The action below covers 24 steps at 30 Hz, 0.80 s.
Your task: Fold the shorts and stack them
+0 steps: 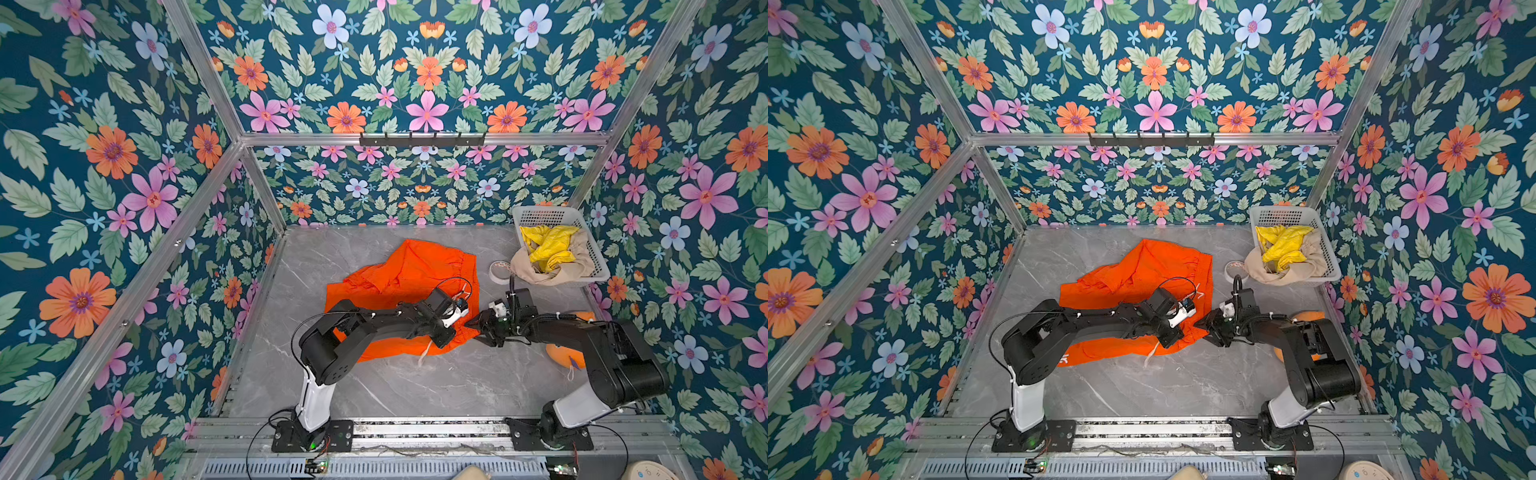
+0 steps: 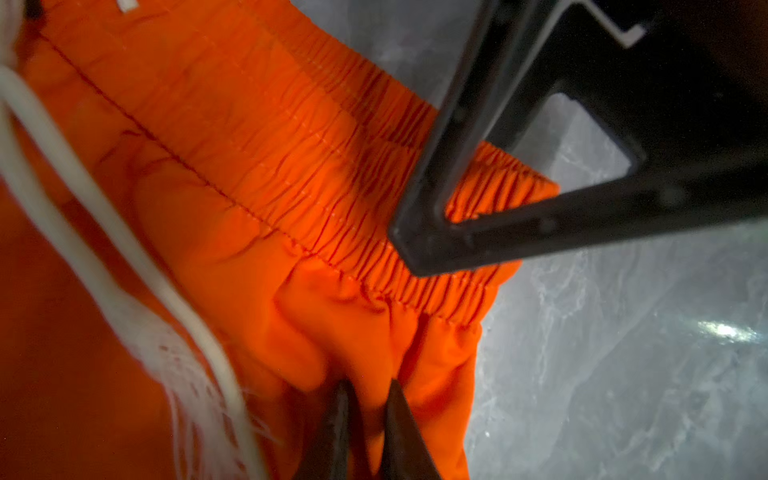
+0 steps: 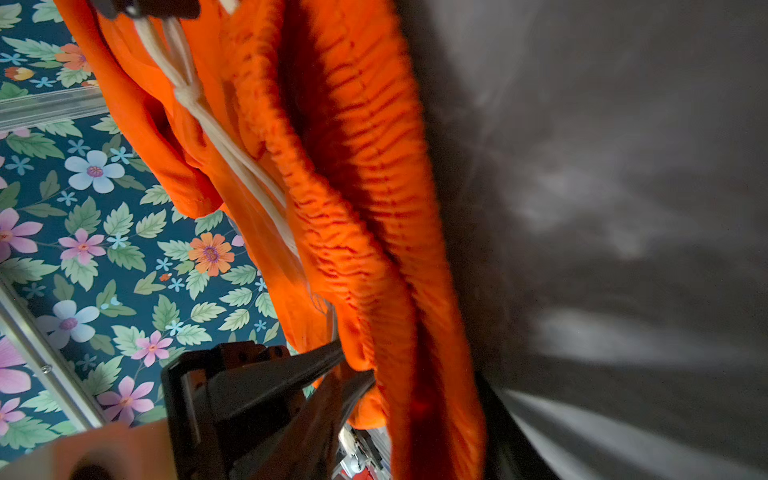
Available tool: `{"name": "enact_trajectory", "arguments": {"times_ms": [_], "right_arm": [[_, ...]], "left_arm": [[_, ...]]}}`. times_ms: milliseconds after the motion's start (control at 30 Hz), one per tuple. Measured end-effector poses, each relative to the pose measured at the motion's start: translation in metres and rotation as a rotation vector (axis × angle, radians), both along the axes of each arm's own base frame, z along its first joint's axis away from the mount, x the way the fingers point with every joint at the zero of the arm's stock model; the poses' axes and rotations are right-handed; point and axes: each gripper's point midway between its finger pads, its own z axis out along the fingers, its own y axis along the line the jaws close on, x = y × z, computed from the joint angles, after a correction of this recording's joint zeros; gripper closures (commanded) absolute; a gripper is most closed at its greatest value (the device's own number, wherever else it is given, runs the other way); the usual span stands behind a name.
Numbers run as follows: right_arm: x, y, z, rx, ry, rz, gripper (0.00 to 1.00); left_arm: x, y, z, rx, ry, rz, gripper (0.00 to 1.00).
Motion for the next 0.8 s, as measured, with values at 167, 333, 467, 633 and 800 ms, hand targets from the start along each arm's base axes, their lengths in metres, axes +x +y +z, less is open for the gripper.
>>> {"name": "enact_trajectory", "arguments": {"times_ms": [167, 333, 467, 633, 800], "right_arm": [[0.009, 0.018, -0.005, 0.033, -0.002, 0.037, 0.72], [0.010, 0.017, -0.009, 0.017, 0.007, 0.006, 0.94], [0.016, 0.015, 0.038, 0.036, -0.088, -0.027, 0.94], [0.036, 0.012, 0.129, 0.035, -0.288, -0.057, 0.94], [0.042, 0.007, 0.152, -0.005, -0.309, -0.074, 0.95]], "left_arm": [[-0.001, 0.000, 0.001, -0.008, 0.003, -0.003, 0.82], [0.003, 0.002, 0.010, -0.025, -0.004, 0.012, 0.66], [0.020, 0.017, 0.051, -0.092, -0.036, 0.087, 0.50], [0.049, 0.074, 0.121, -0.227, -0.076, 0.320, 0.41], [0.055, 0.156, 0.154, -0.281, -0.068, 0.612, 0.36]]}}
